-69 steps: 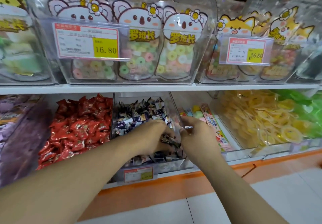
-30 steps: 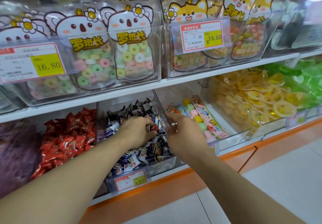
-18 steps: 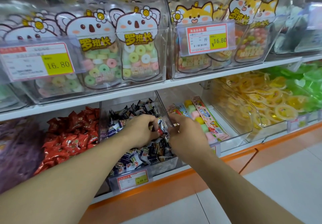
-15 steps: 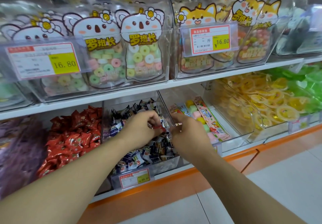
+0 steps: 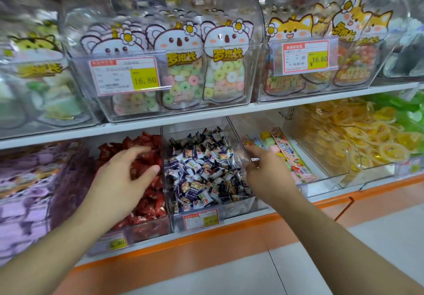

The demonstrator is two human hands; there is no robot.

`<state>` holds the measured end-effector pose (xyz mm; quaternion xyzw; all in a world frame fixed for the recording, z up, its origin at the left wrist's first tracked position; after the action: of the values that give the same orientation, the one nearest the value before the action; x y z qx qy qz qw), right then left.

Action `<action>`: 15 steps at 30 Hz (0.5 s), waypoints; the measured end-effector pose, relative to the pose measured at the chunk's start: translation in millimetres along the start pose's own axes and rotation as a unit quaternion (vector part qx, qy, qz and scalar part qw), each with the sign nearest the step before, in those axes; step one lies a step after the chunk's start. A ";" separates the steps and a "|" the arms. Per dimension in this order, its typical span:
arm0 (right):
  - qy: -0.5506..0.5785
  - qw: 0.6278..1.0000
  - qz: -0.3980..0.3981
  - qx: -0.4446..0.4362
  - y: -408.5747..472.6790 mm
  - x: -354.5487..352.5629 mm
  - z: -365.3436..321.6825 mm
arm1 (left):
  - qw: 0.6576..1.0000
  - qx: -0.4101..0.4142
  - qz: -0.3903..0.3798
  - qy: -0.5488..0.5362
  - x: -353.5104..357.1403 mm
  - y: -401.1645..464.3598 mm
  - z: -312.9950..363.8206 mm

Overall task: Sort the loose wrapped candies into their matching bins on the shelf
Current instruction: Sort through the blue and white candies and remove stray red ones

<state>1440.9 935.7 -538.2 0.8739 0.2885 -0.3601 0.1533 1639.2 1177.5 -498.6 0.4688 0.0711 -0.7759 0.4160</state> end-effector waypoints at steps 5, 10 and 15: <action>0.007 1.000 0.008 0.013 -1.8 -1.3 0.3 | 0.992 0.105 -0.071 0.005 25.4 1.1 49.4; -0.022 1.000 0.018 0.009 -4.0 -4.9 -5.3 | 0.967 0.159 -0.200 -0.010 99.3 22.3 96.3; -0.019 1.000 0.021 -0.005 -1.5 -5.5 -5.4 | 0.933 0.174 -0.301 0.088 162.4 42.3 82.3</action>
<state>1439.7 937.3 -530.6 0.8719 0.2690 -0.3719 0.1705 1579.5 1015.0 -569.2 0.5570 0.1088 -0.8206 0.0670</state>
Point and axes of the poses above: each hand's wrist, its own y-axis towards the middle knuckle, its own x-axis out of the palm, z = x × y, the point moved 8 cm from there along y, towards the middle knuckle, and after that the axes turned 1 degree about -y, right-handed, at the moved point
